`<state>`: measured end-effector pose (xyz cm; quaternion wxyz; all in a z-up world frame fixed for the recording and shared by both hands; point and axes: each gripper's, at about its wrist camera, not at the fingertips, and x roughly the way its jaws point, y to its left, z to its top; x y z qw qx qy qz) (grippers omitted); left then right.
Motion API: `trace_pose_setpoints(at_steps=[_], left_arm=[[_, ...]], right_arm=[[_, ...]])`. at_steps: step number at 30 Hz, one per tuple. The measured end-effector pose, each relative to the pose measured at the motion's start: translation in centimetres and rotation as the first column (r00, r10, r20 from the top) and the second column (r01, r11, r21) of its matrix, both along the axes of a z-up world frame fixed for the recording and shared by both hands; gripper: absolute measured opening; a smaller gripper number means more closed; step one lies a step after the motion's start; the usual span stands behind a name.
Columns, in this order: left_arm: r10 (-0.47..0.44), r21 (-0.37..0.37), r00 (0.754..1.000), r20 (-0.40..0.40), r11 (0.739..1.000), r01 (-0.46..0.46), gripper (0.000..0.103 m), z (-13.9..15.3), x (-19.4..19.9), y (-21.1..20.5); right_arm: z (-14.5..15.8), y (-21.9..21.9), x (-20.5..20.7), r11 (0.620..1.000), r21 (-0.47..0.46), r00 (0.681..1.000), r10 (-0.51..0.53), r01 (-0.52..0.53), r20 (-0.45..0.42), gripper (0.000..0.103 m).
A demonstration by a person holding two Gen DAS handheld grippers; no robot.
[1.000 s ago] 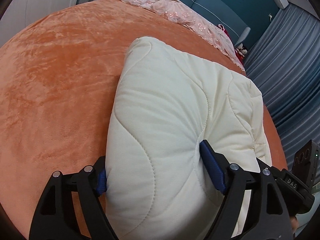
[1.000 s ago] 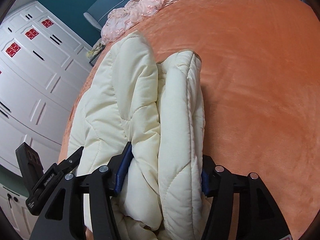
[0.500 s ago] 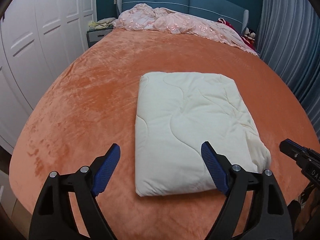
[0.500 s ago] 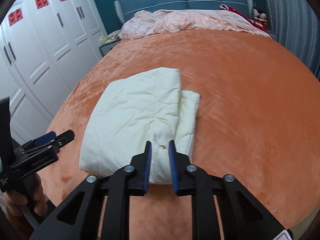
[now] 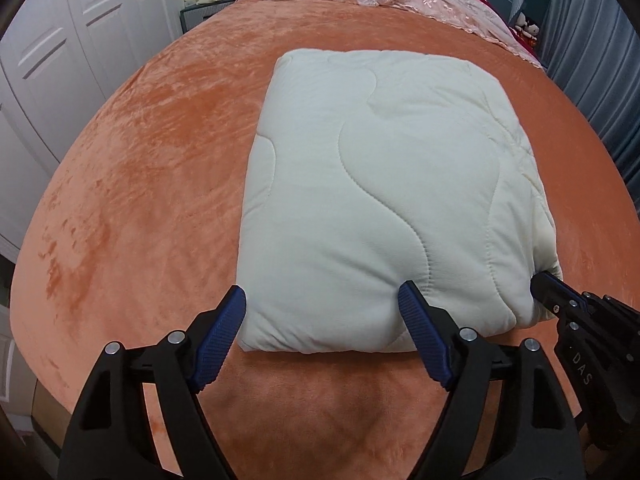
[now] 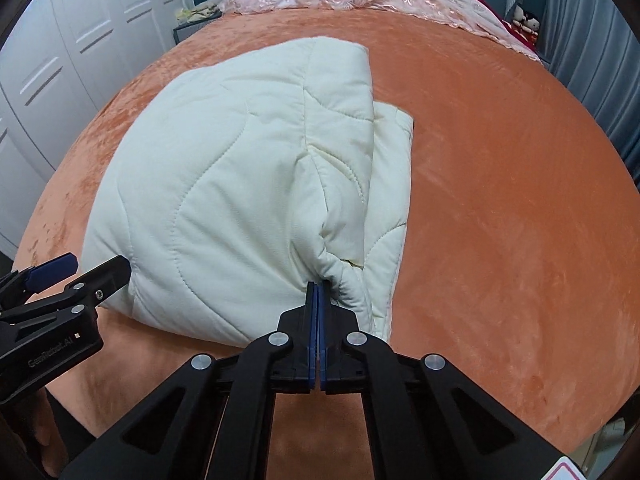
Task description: Fold large clothes
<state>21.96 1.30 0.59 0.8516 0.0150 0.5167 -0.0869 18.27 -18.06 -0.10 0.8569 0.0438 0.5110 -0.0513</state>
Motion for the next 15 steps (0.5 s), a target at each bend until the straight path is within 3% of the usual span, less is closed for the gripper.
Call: trace_pose_setpoints(at_steps=[7,15], left_arm=[[-0.009,0.059,1.0,0.001,0.998,0.009,0.081,-1.7,0.5,-0.9],[0.001,0.081,1.0,0.007,0.997,-0.001,0.087,-2.8,1.3,-1.2]], right_arm=[[-2.9,-0.4,1.2,1.0,0.03,0.999,-0.006,0.007,-0.042,0.0],[-3.9,-0.9,1.6,0.999,0.044,0.999,0.004,-0.002,-0.036,0.0]])
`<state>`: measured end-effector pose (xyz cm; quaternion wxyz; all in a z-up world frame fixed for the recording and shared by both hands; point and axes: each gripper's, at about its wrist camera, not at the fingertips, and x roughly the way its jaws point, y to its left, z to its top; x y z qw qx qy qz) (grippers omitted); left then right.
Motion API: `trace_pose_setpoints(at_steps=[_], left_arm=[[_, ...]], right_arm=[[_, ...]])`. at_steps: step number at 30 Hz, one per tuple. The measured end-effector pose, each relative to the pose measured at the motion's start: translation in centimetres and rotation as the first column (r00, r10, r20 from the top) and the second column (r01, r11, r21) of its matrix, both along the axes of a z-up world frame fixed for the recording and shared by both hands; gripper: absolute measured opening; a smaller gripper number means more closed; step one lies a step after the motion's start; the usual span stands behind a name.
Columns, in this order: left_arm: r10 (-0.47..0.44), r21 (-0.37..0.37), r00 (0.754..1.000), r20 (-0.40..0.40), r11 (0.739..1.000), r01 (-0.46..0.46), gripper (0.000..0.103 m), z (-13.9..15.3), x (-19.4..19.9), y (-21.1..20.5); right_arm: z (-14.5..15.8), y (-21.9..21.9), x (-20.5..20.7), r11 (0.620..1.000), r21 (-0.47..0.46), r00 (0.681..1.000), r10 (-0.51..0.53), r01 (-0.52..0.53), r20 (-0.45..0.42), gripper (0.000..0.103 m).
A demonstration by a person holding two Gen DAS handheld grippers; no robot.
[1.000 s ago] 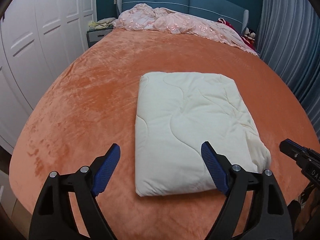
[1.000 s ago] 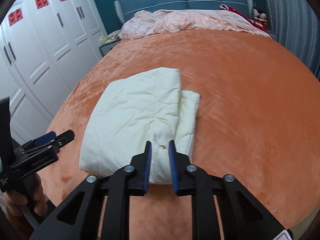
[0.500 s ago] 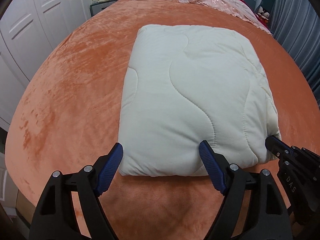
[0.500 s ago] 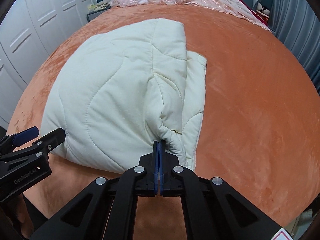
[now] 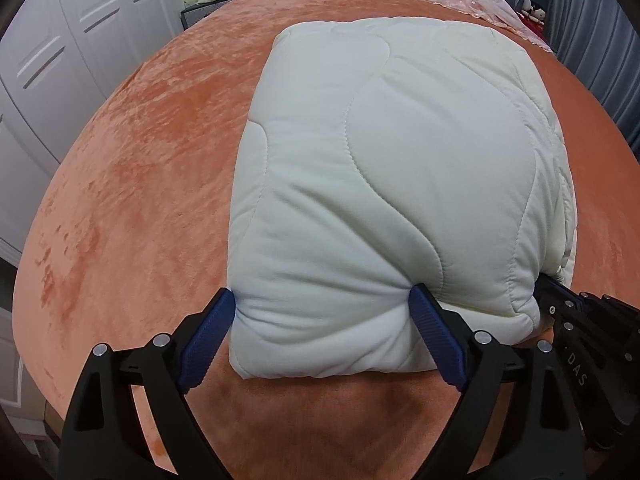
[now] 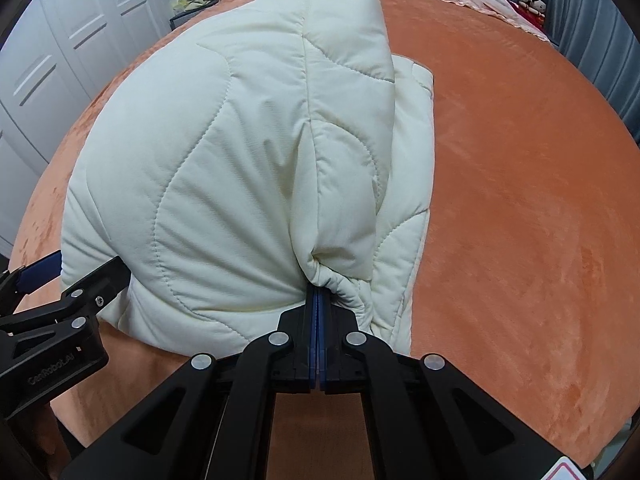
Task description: Fold large clothes
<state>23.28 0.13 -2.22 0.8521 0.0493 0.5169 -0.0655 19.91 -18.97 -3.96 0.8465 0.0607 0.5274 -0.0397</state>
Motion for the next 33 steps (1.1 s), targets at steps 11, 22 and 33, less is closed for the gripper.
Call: trace_pose_setpoints(at_steps=[11,22,33], left_arm=[[0.017,-0.025,1.0,-0.013,1.0,-0.017,0.093,-1.2,1.0,0.4],[0.019,-0.026,1.0,-0.023,0.999,-0.02,0.094,-1.3,1.2,0.3],[0.085,-0.126,0.996,0.037,0.989,-0.08,0.088,3.3,-2.2,4.0]], right_arm=[[-0.3,0.3,0.0,1.0,0.004,1.0,-0.005,0.005,0.014,0.0],[-0.1,-0.6,0.1,0.999,0.031,1.0,-0.009,0.008,0.013,0.0],[7.1,-1.6,-4.5,0.998,0.062,0.99,-0.035,0.026,0.133,0.007]])
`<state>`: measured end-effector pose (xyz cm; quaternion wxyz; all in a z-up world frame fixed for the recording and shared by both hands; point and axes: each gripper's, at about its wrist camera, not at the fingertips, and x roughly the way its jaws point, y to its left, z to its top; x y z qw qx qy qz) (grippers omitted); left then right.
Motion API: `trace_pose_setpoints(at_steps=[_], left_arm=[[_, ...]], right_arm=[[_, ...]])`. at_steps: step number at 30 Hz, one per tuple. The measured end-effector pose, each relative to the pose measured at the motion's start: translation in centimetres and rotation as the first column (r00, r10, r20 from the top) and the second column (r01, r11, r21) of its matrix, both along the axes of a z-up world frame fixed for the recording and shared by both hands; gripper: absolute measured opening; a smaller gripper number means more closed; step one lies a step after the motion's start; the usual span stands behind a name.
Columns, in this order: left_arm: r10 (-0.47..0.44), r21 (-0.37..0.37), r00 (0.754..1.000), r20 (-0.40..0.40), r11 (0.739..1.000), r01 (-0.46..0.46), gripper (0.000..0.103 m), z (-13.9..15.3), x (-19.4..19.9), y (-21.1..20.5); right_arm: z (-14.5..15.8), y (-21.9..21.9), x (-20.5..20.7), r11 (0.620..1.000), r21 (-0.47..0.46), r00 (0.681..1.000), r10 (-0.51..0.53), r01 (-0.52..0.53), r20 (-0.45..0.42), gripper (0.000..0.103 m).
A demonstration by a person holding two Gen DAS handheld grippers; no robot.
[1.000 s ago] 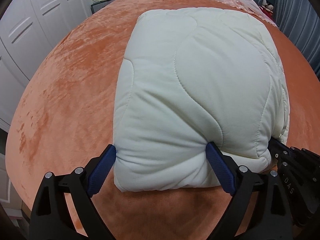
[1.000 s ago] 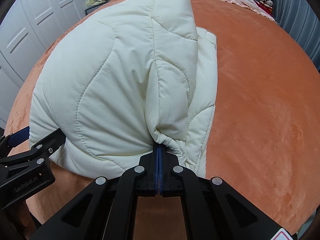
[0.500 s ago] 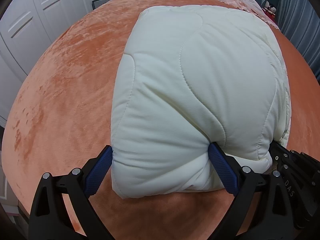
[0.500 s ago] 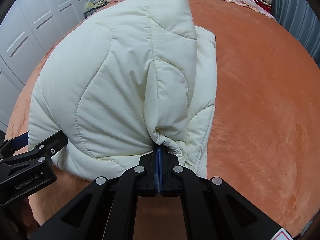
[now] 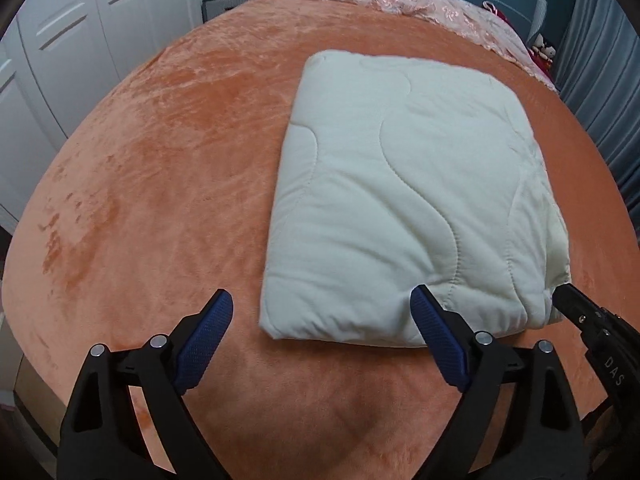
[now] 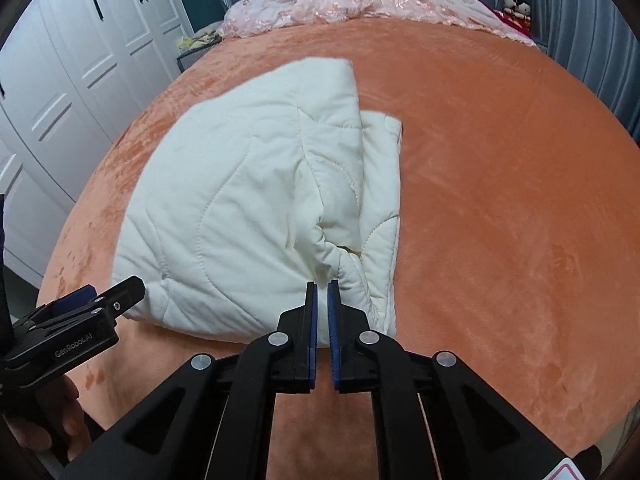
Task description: Fold large clothes
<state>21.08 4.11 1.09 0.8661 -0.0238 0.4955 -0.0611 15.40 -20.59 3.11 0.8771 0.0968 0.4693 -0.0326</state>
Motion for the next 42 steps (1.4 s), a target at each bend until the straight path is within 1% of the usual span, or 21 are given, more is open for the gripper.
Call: trace_pose_setpoints(at_steps=[1,3,4,6,9,10,12,14,16,18,21,24,27,30,33,36,39,42], left_arm=[[0.011,-0.006,1.0,0.027,1.0,-0.011,0.088,0.9,-0.3,0.3],[0.035,0.01,0.997,0.064,0.999,-0.036,0.088,2.3,-0.3,0.6],[0.043,0.027,0.996,0.074,0.999,-0.045,0.088,2.9,0.0,0.7],[0.037,0.061,0.997,0.073,0.997,-0.042,0.088,3.2,1.0,0.4],[0.015,0.119,0.998,0.059,0.993,-0.022,0.087,1.9,2.7,-0.6],[0.003,0.13,0.999,0.032,0.991,-0.007,0.086,1.0,3.3,-0.9],[-0.006,0.132,1.0,-0.019,0.991,0.009,0.087,-0.8,4.3,-1.3],[0.001,0.144,1.0,-0.024,0.99,0.002,0.087,-1.4,4.4,-1.5],[-0.005,0.162,1.0,-0.013,0.987,0.007,0.087,-1.0,4.2,-1.7],[-0.017,0.155,1.0,0.004,0.988,0.016,0.085,-0.2,3.8,-1.6],[-0.023,0.15,0.999,0.026,0.988,0.019,0.085,0.8,3.3,-1.7],[-0.025,0.153,0.998,0.051,0.988,0.017,0.085,2.1,3.7,-2.1],[-0.033,0.162,0.996,0.082,0.987,0.019,0.085,3.5,4.6,-2.5],[-0.036,0.168,0.994,0.099,0.986,0.019,0.085,4.3,6.2,-2.8],[-0.035,0.168,0.994,0.107,0.986,0.016,0.085,4.6,8.2,-3.2],[-0.02,0.144,0.995,0.103,0.99,0.005,0.085,4.6,10.9,-3.6],[0.003,0.097,0.996,0.088,0.995,-0.011,0.085,4.1,13.7,-3.9],[0.012,0.087,0.998,0.055,0.996,-0.017,0.085,2.4,16.0,-4.9]], right_arm=[[0.8,0.0,-0.2,1.0,-0.015,1.0,0.003,-0.003,0.018,0.007],[1.7,-0.1,0.2,0.999,-0.039,1.0,-0.006,0.007,0.029,0.007],[1.7,-0.4,0.6,0.999,-0.044,1.0,-0.017,0.018,0.023,0.007],[0.8,-1.0,1.8,0.999,-0.039,0.999,-0.033,0.032,-0.015,0.007],[-2.0,-1.1,3.0,0.997,-0.067,0.996,-0.05,0.044,-0.079,0.007],[-3.1,-1.3,3.4,0.998,-0.058,0.994,-0.046,0.04,-0.104,0.007],[-4.3,-1.4,3.6,0.998,-0.045,0.99,-0.045,0.04,-0.133,0.008],[-4.2,-1.2,3.5,0.998,-0.059,0.989,-0.035,0.026,-0.143,0.008],[-3.3,-1.1,3.4,0.997,-0.074,0.989,-0.029,0.018,-0.143,0.008],[-2.1,-1.2,2.9,0.997,-0.068,0.994,-0.03,0.022,-0.107,0.009],[-0.1,-1.7,2.9,0.999,-0.011,0.998,-0.037,0.037,-0.057,0.009],[2.2,-2.3,4.7,0.999,0.033,0.999,-0.043,0.044,-0.025,0.009],[3.5,-2.0,6.8,0.999,0.015,0.999,-0.034,0.035,-0.009,0.009],[3.6,-1.5,8.5,0.999,0.006,0.999,-0.031,0.031,-0.011,0.009],[3.1,-1.7,10.3,0.999,0.016,0.999,-0.032,0.033,-0.016,0.009],[2.8,-2.2,12.6,0.996,0.073,0.999,-0.046,0.047,-0.009,0.009],[2.6,-2.3,15.3,0.995,0.088,0.998,-0.055,0.055,-0.001,0.009],[0.8,-2.2,17.6,0.997,0.064,0.999,-0.046,0.047,-0.024,0.009]])
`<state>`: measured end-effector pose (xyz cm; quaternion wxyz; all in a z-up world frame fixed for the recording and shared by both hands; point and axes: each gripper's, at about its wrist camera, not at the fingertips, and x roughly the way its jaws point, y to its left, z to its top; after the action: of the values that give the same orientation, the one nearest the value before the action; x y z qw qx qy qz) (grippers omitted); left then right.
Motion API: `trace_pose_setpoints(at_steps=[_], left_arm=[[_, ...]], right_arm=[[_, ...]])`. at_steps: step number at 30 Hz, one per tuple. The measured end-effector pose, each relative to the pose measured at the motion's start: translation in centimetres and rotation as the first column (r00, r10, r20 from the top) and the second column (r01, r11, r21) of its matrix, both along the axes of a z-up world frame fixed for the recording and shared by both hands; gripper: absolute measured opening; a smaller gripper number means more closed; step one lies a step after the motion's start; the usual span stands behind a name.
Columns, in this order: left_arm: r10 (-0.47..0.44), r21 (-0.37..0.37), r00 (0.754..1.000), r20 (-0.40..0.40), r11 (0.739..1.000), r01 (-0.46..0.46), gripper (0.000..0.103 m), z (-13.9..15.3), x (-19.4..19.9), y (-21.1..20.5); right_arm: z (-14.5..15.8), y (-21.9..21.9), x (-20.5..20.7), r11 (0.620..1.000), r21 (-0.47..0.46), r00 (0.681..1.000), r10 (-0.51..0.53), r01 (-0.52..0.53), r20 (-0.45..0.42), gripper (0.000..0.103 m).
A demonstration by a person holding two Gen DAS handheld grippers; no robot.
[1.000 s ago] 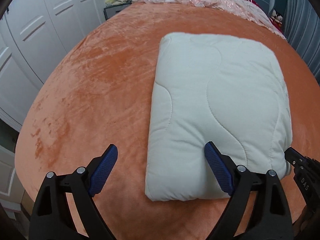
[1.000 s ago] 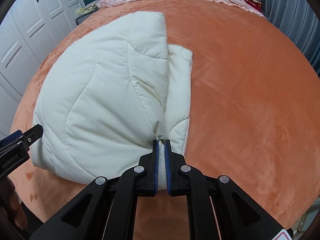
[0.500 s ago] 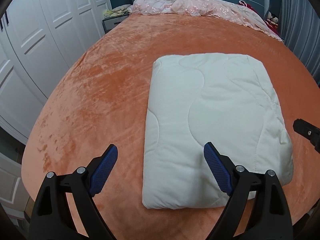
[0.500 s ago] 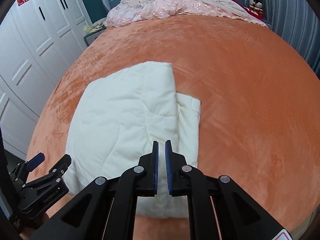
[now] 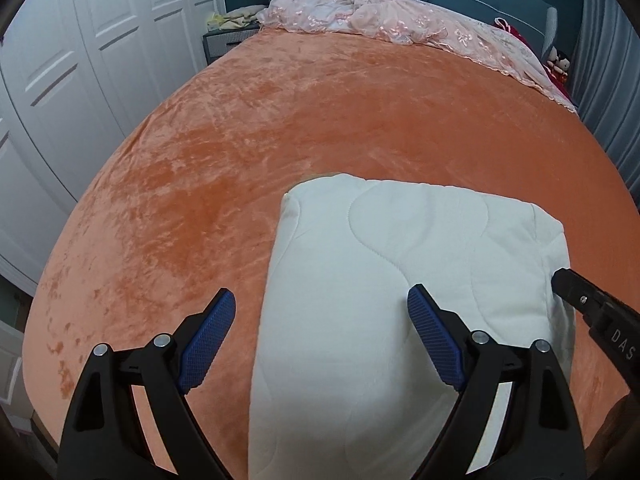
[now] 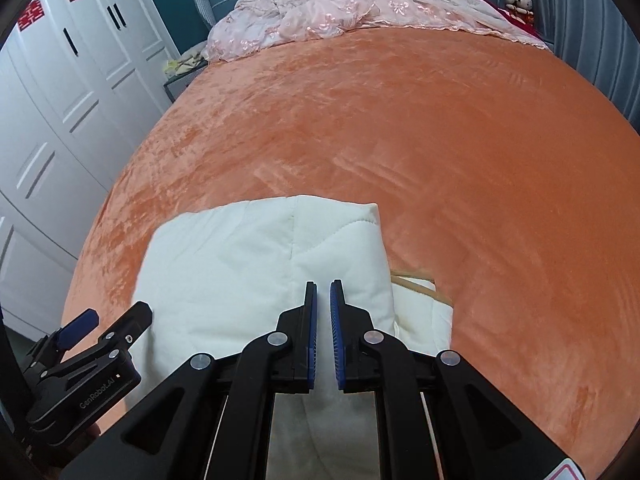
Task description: Fold large clothes
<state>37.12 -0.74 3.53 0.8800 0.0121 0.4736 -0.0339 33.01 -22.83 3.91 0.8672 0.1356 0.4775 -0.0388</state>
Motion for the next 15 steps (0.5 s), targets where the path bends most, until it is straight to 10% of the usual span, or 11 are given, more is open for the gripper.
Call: trace_pose_setpoints(at_steps=[10,15], left_arm=[[0.012,-0.027,1.0,0.028,1.0,-0.012,0.095,-5.4,0.9,-1.3],[0.022,-0.011,0.998,0.058,1.0,-0.022,0.097,-6.3,0.8,-1.3]], right_arm=[[-7.4,-2.1,-0.2,0.999,0.045,1.0,-0.01,0.01,0.001,0.0],[-7.8,-0.2,-0.3,0.996,-0.092,0.999,0.019,-0.016,0.032,0.0]])
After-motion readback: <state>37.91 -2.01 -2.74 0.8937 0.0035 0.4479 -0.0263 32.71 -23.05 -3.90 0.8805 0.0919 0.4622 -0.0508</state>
